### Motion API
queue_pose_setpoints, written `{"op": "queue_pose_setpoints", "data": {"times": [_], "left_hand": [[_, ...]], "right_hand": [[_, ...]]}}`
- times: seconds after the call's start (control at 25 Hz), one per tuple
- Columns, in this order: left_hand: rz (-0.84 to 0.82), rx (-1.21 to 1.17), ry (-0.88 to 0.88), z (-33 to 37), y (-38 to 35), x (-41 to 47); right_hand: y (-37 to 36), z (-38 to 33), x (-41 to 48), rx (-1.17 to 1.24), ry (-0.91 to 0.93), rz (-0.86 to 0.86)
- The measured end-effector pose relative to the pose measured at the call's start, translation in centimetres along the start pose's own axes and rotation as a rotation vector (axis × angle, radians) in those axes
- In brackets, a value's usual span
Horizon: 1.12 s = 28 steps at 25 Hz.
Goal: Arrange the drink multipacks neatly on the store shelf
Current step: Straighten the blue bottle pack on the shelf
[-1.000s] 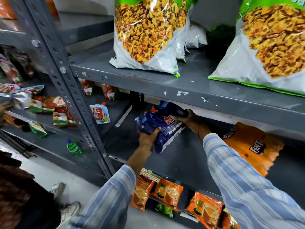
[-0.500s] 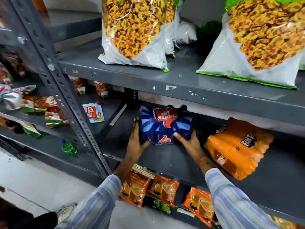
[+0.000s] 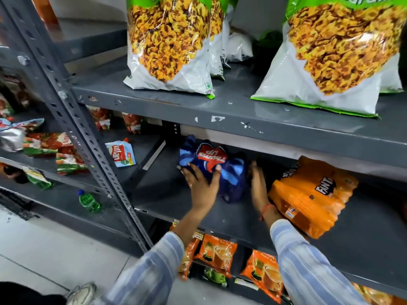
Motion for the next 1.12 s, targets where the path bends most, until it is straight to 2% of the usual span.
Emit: {"op": "queue_pose_setpoints", "data": {"times": [0.12, 0.16, 0.2, 0.28, 0.36, 0.4, 0.52, 0.64, 0.72, 0.8, 0.84, 1.0, 1.04, 1.12], "left_hand": [[-0.149, -0.361, 0.178, 0.5, 2.3, 2.9], [-0.110, -0.431, 0.189, 0.6, 2.9, 2.3], [-0.017, -0.421, 0.125, 1.0, 3.5, 1.1], [0.206, -0.256, -0.044, 1.3, 4.3, -1.8], [0.277, -0.008, -0.139, 1.9, 3.8, -3.4], [0.311, 0.100, -0.121, 2.0, 3.6, -3.3], [0.334, 0.173, -0.038, 1.9, 3.9, -2.5], [0.245, 0.105, -0.119, 1.0, 6.1, -0.7], [0.049, 0.048, -0.169, 0.4, 8.3, 1.4], [-0.133, 0.032, -0.179, -0.2, 10.3, 2.8], [-0.156, 0.030, -0.180, -0.7, 11.2, 3.3], [0.022, 0.047, -0.153, -2.6, 13.5, 3.5], [0.053, 0.060, -0.140, -3.0, 13.7, 3.4], [0.076, 0.088, -0.130, -3.2, 13.7, 3.1]], "right_hand": [[-1.1, 1.3, -1.2, -0.270, 0.150, -0.010], [-2.0, 1.5, -1.7, -0.351, 0.222, -0.031], [-3.2, 1.4, -2.5, -0.417, 0.317, -0.057], [-4.7, 0.6, -4.0, -0.502, 0.459, -0.070], [-5.2, 0.7, -5.1, -0.557, 0.519, -0.058], [-5.1, 0.9, -5.8, -0.577, 0.532, -0.048], [-5.4, 0.9, -6.7, -0.613, 0.585, -0.087], [-6.0, -0.1, -7.1, -0.625, 0.626, -0.180], [-5.0, -1.4, -5.8, -0.571, 0.586, -0.080], [-3.7, -2.1, -3.3, -0.557, 0.433, 0.036], [-3.4, -2.0, -2.0, -0.548, 0.341, 0.032], [-5.6, -1.1, 0.1, -0.250, 0.010, -0.220], [-6.6, -0.8, -0.2, -0.194, -0.033, -0.277], [-7.6, -0.1, -1.0, -0.138, -0.041, -0.282]]}}
Point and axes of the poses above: each hand's wrist, its own x-axis towards the middle knuckle, its own y-axis out of the back of the hand, z = x × y, the point moved 8 cm from there along x, towards the middle knuckle, and after that the axes turned 1 degree about -z, right-handed, at the moved point
